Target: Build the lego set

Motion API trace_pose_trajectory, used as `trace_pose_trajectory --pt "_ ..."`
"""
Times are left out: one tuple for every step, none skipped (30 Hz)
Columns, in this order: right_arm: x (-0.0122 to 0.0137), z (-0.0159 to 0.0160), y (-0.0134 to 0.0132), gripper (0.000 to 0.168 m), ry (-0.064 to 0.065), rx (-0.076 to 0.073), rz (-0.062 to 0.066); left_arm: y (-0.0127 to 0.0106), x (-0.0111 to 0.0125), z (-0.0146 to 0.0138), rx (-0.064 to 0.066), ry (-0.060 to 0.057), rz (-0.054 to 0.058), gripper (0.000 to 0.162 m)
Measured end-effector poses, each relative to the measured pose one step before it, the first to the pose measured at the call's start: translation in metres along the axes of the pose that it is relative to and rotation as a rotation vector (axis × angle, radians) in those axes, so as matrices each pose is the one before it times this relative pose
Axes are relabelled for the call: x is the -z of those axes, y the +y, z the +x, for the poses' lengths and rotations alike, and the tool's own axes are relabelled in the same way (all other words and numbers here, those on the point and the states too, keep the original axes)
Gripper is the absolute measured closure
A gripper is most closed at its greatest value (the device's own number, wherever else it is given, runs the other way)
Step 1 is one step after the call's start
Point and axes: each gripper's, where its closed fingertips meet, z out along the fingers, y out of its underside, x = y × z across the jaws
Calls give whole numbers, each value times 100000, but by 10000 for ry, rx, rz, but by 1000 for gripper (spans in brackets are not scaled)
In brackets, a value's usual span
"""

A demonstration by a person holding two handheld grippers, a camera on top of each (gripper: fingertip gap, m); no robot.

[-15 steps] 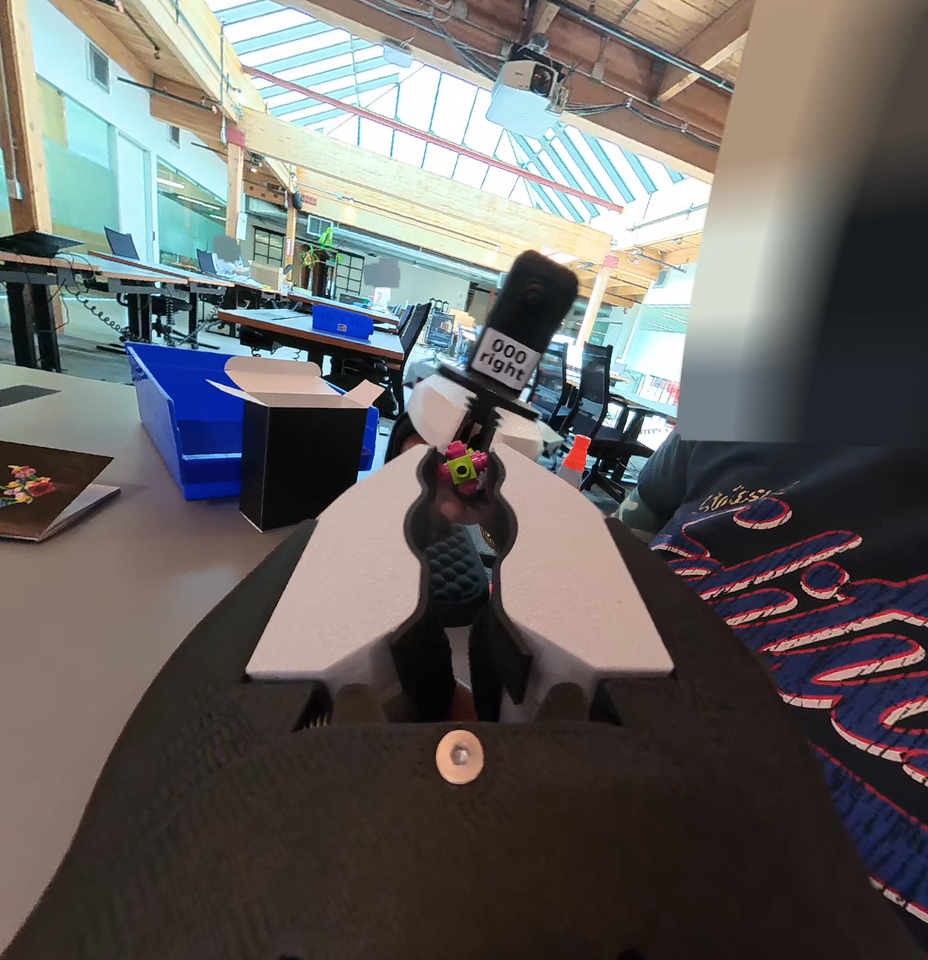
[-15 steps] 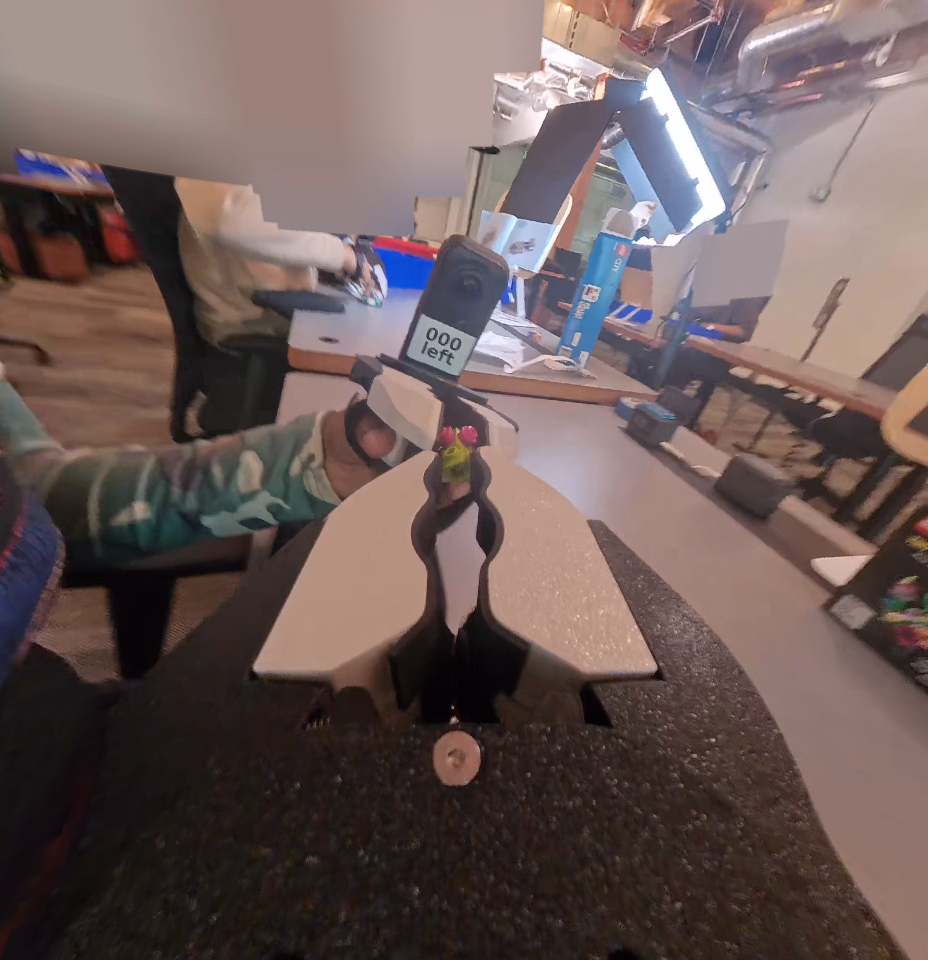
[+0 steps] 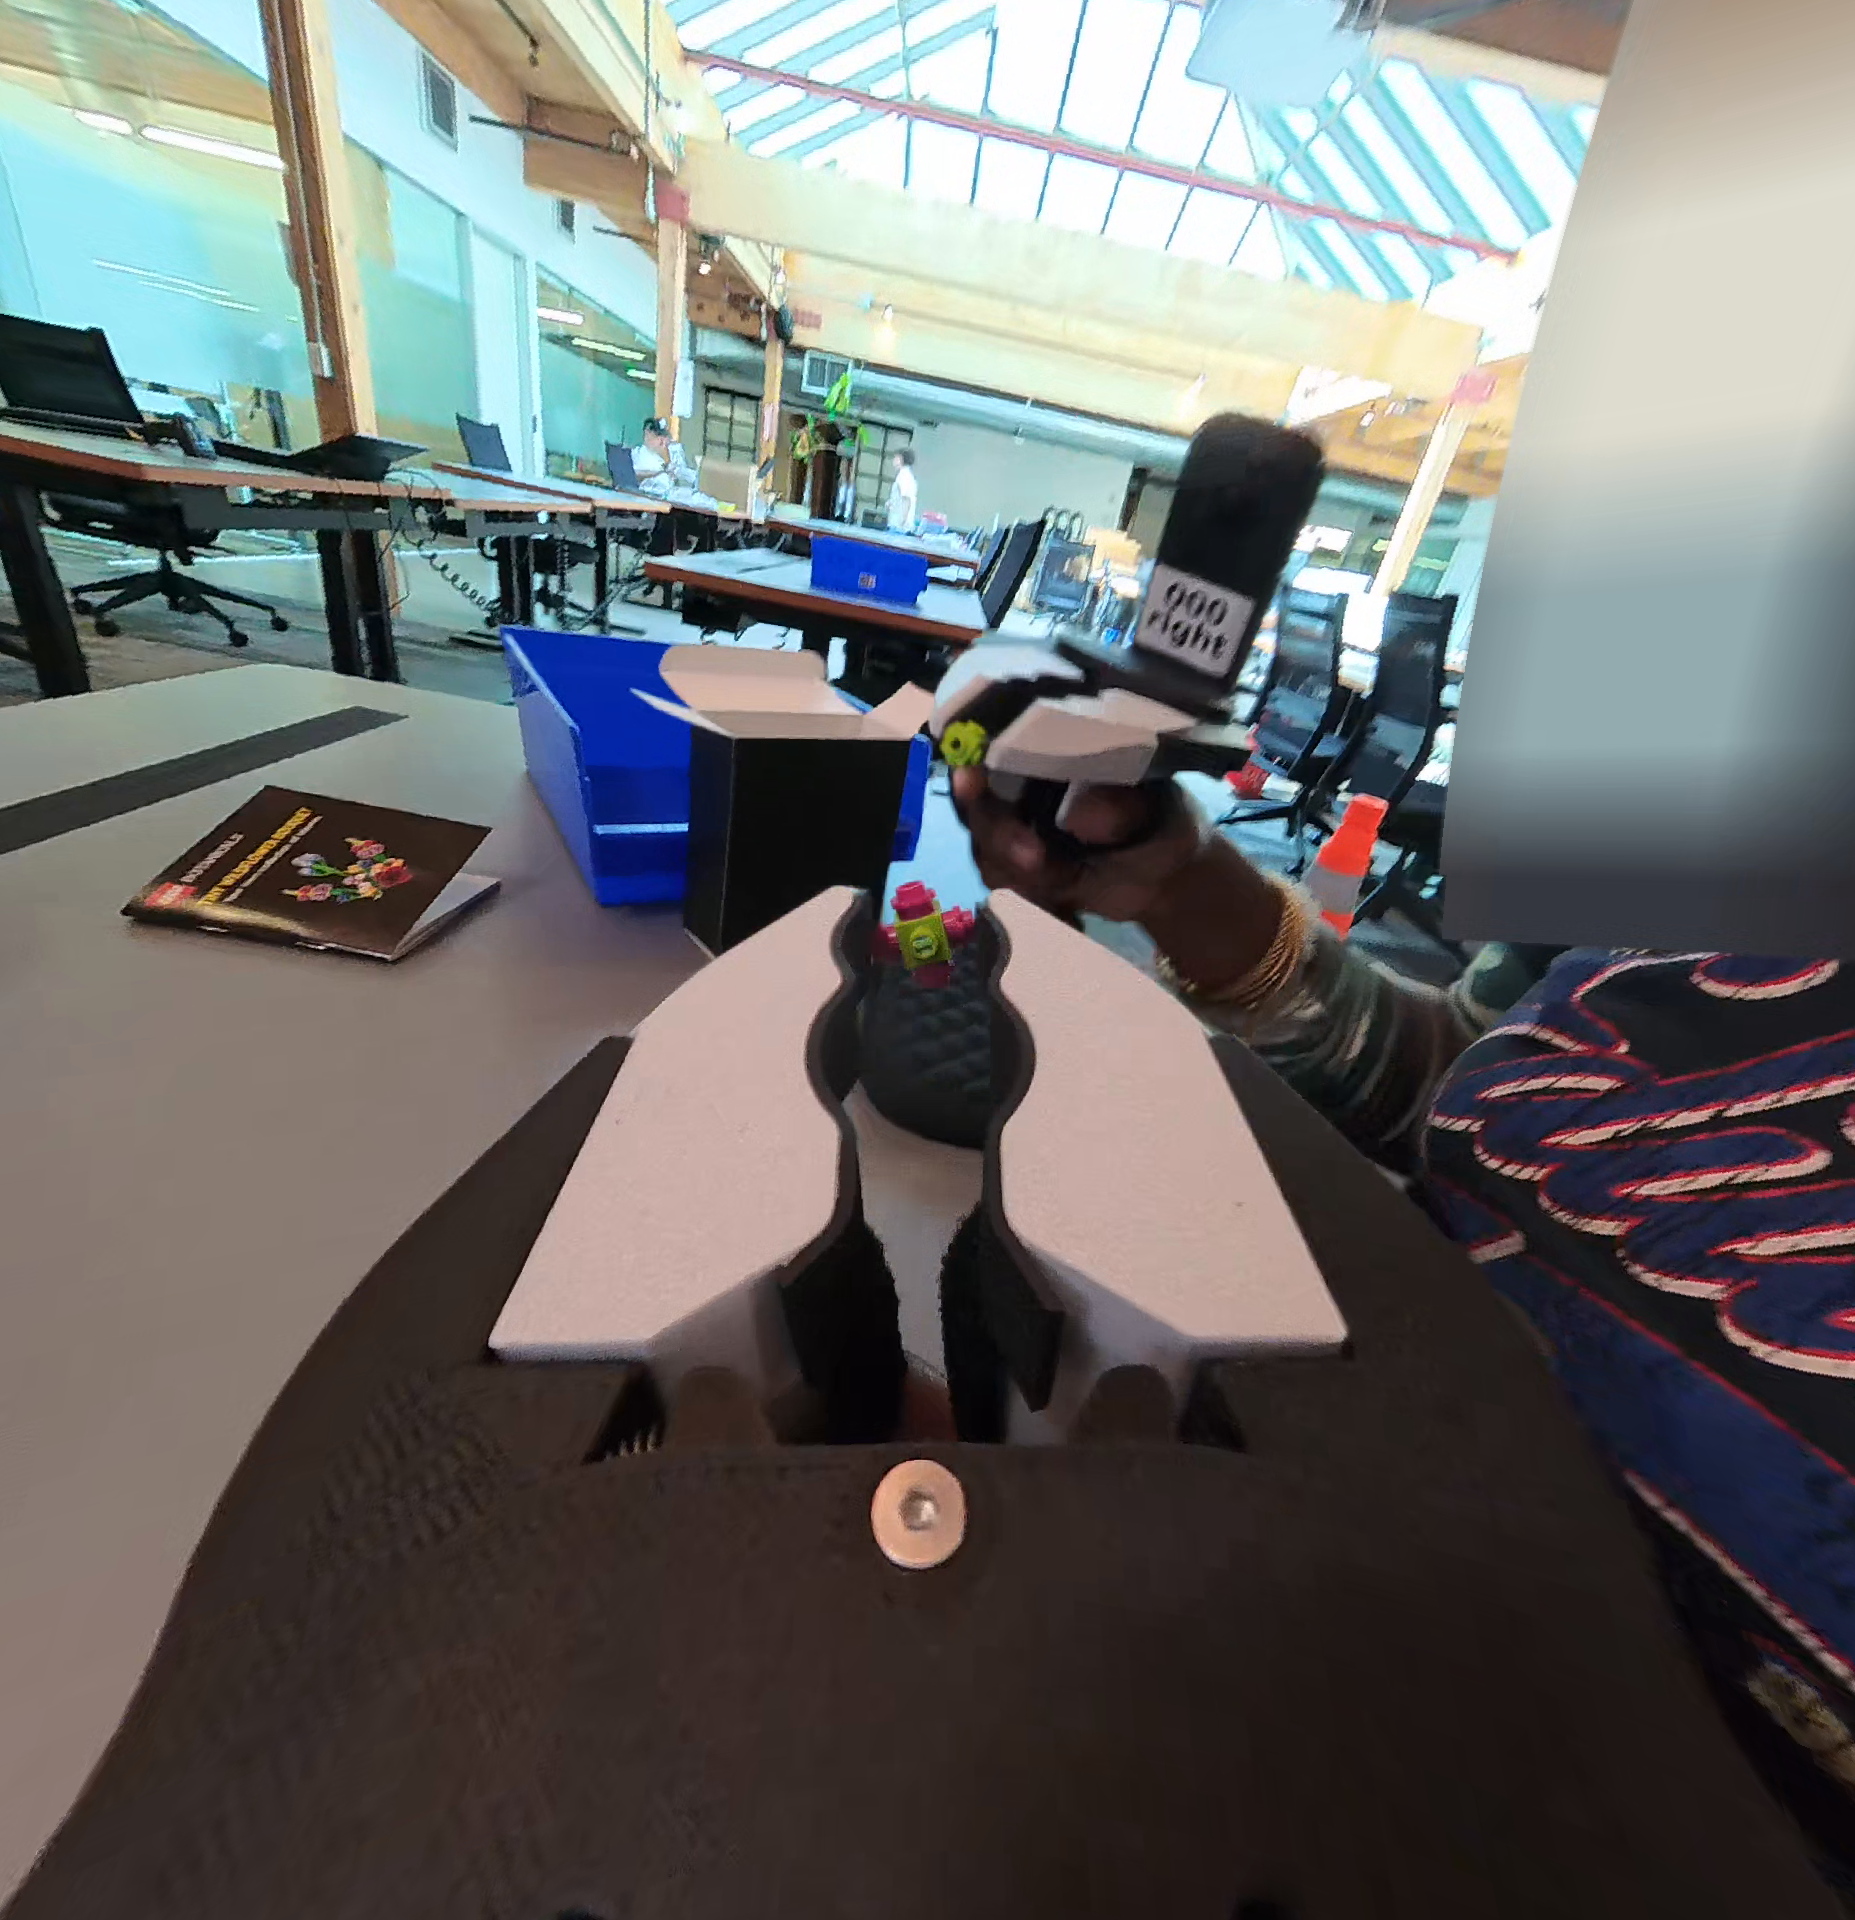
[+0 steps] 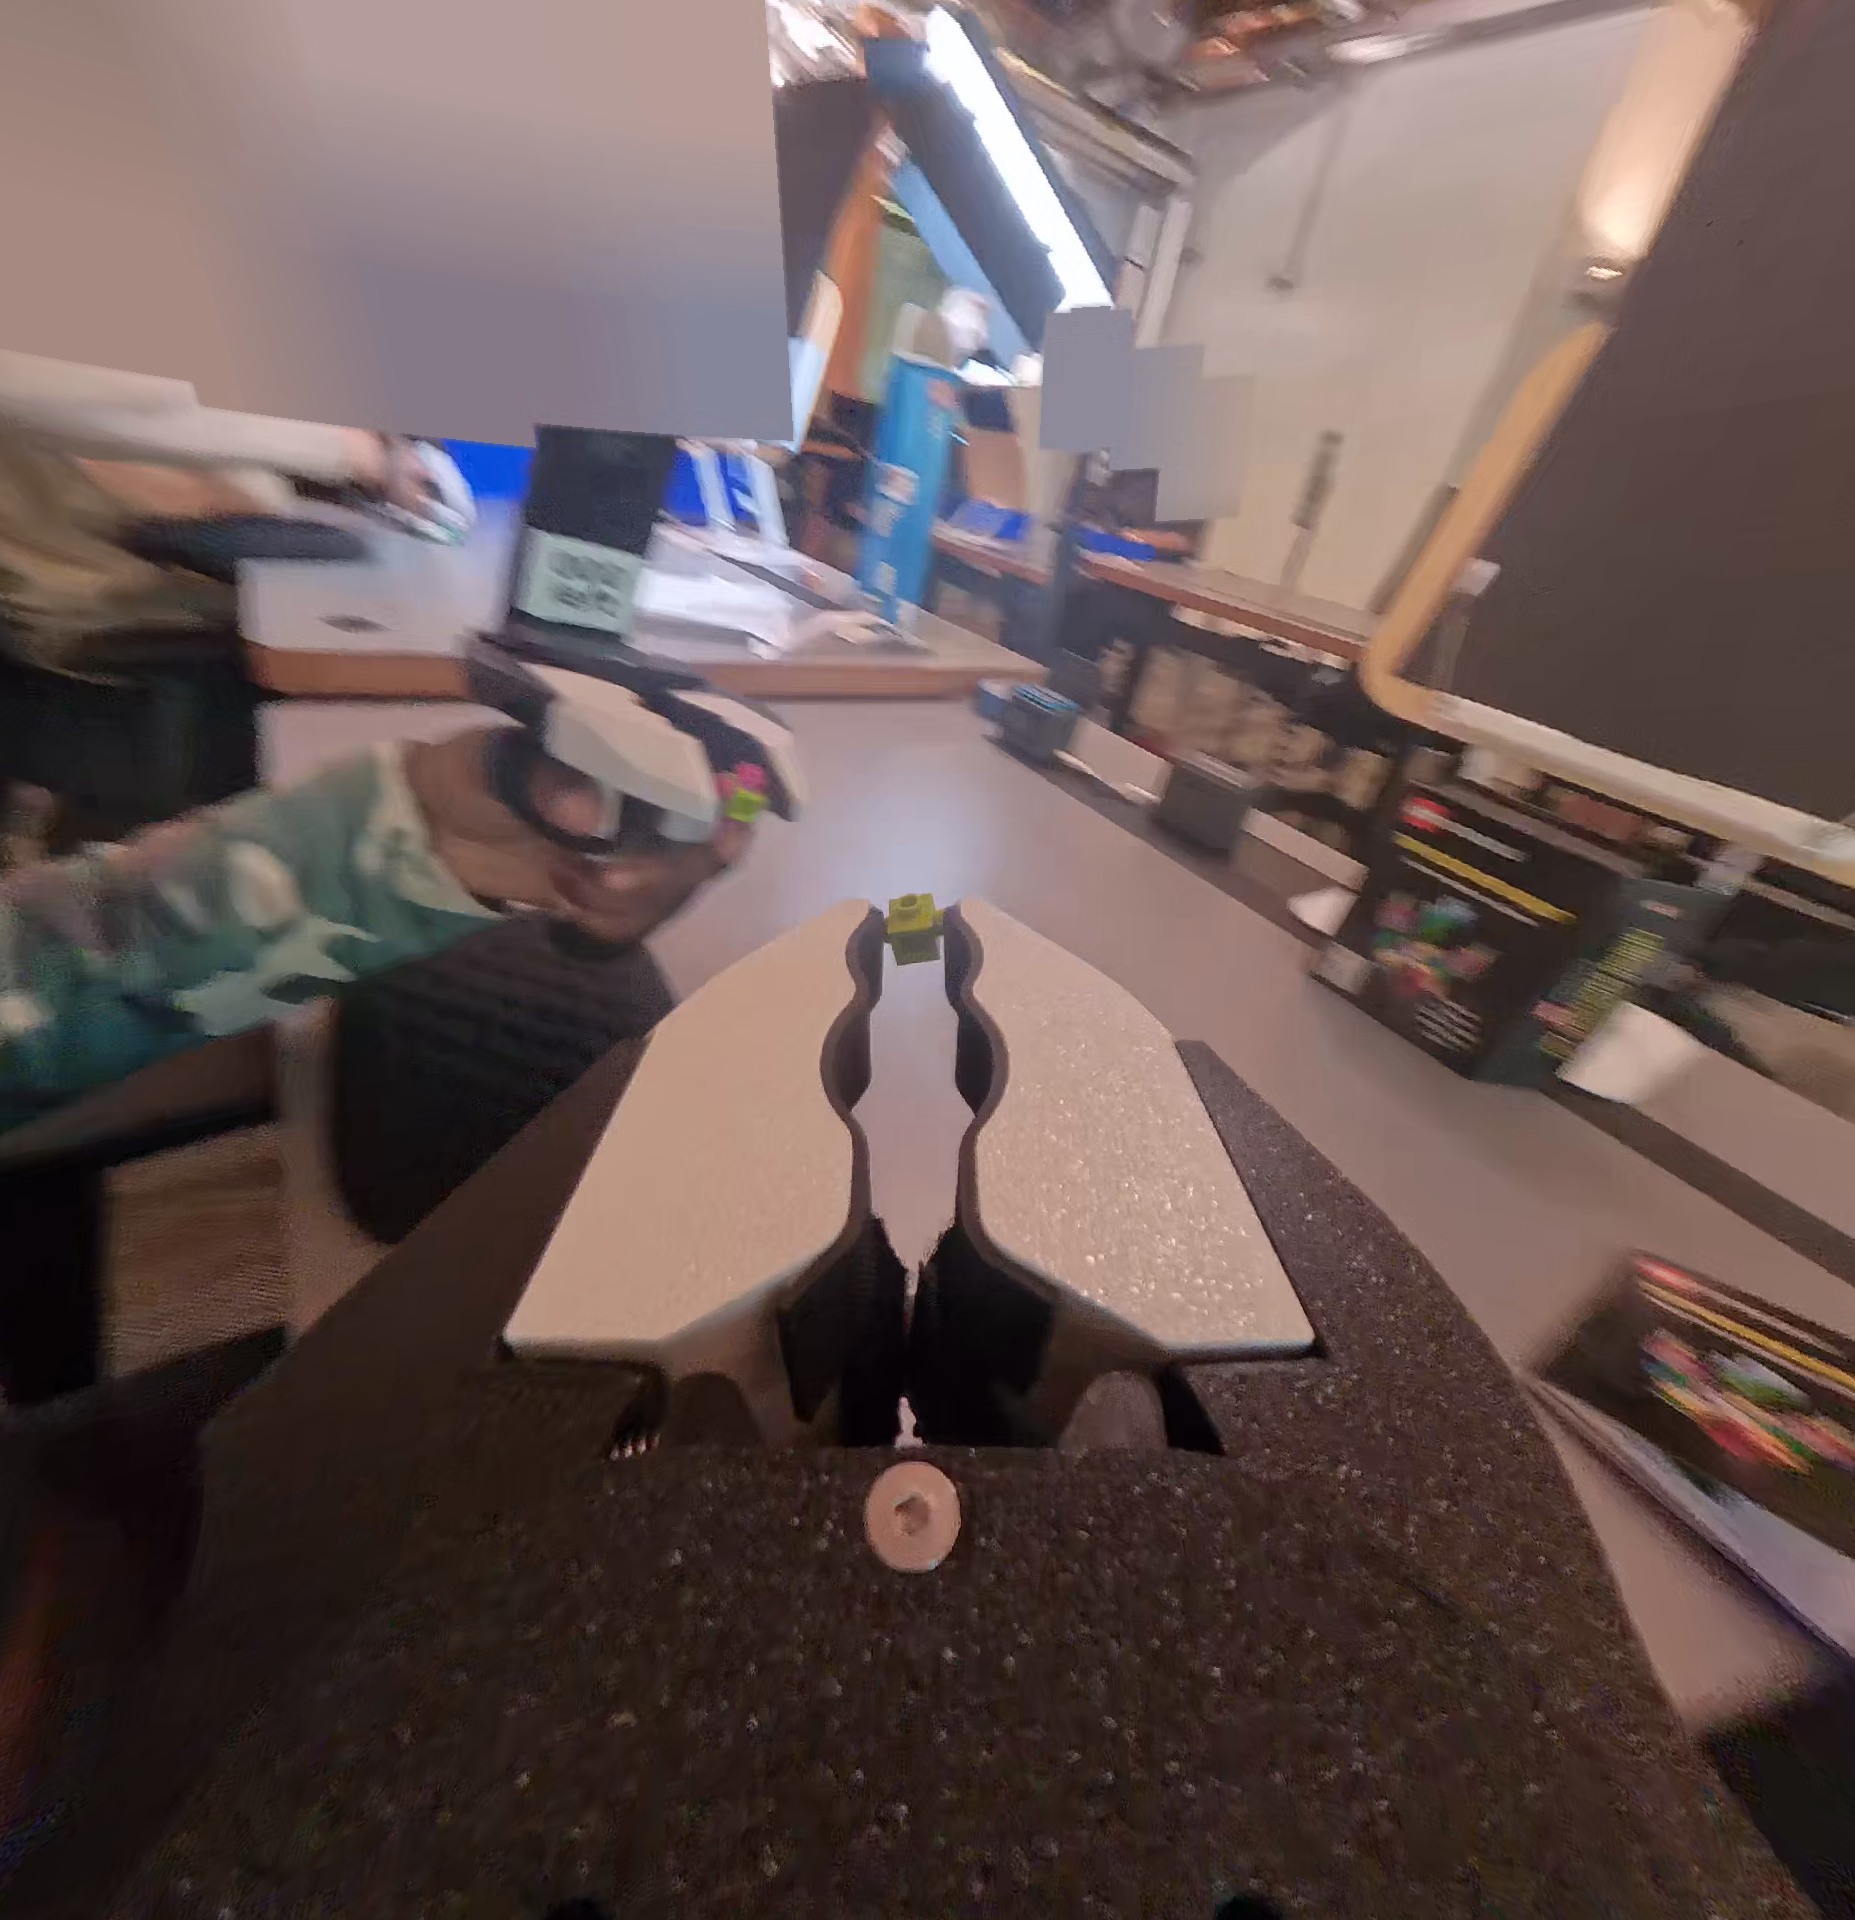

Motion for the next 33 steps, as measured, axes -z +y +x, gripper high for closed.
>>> trace_pose_trajectory --pt "883 1313 204 157 858 271 -373 273 -314 -105 -212 -178 -186 144" --pt "1118 1796 167 157 1034 184 -358 205 -270 -21 -171 -115 -144 144" --pt "1217 2138 229 157 1078 125 -379 140 -235 62 -110 -37 -101 144" --pt "1215 2617 428 157 1259 69 -471 115 -195 67 -73 -6 -77 144" --pt "1053 2915 715 157 1371 111 -571 94 -171 6 -64 -30 -60 144" --pt "719 2763 909 157 1225 98 -599 73 -142 -83 -65 -83 -32 144" --pt "296 2242 1163 157 920 -43 -695 52 -113 -84 -54 -86 -10 144" --pt "-86 1416 1400 157 460 -105 -880 52 -98 -58 -33 -52 -13 144" --pt "-340 524 1321 155 18 -108 -867 68 -80 -43 -25 -36 -34 144" --pt "-425 107 848 145 -85 -91 -569 106 -81 -43 -29 -42 -55 144" --pt "-331 39 411 138 25 18 -276 103 -58 -21 -53 -38 -75 144" --pt "-187 85 105 136 150 171 -87 127 -65 8 -89 -38 -98 144" --pt "-50 129 -105 135 224 232 46 118 -56 -1 -124 -55 -107 144" --pt "27 134 -168 135 210 186 71 89 -50 10 -153 -60 -93 144" --pt "83 10 -269 135 109 107 110 70 -43 30 -163 -47 -73 144" --pt "178 -343 -646 135 -88 51 344 34 -45 -6 -151 -50 -41 144" --pt "291 -898 -1026 136 -365 0 590 -17 -37 -35 -134 -66 13 144" --pt "276 -1207 -1051 139 -511 -58 599 -41 -28 -37 -112 -57 55 144" --pt "143 -1140 -793 141 -494 3 408 10 -15 -26 -47 -22 23 144" --pt "56 -599 -397 141 -239 120 167 124 28 -80 24 -20 -49 143" --pt "37 38 -123 142 76 183 43 141 58 -143 44 -44 -53 143" --pt "15 93 38 145 33 220 7 70 75 -157 46 -50 3 143" --pt "-3 -272 204 148 -266 176 -43 -7 75 -123 65 -21 56 143" --pt "-10 -552 421 149 -459 29 -182 -35 57 -42 79 18 68 143" --pt "-72 -942 551 149 -655 -29 -272 -40 44 -41 57 23 47 143" --pt "-192 -1136 625 149 -689 -66 -313 -6 36 -73 19 -17 20 143" --pt "-397 -1066 680 148 -545 -80 -362 20 46 -104 -7 -41 -7 143" --pt "-601 -1020 742 146 -435 -12 -416 32 66 -123 -9 -50 -24 143" --pt "-787 -933 739 143 -359 55 -474 6 99 -120 -1 -50 -19 143" --pt "-962 -763 562 141 -290 -34 -451 -12 151 -136 1 -63 -3 143" --pt "-1107 -811 76 139 -383 -130 -267 -69 189 -176 -5 -83 26 143" --pt "-1199 -904 -498 138 -515 -218 41 -109 216 -202 1 -87 50 143" --pt "-1260 -850 -740 138 -593 -291 113 -78 225 -190 25 -73 48 143"
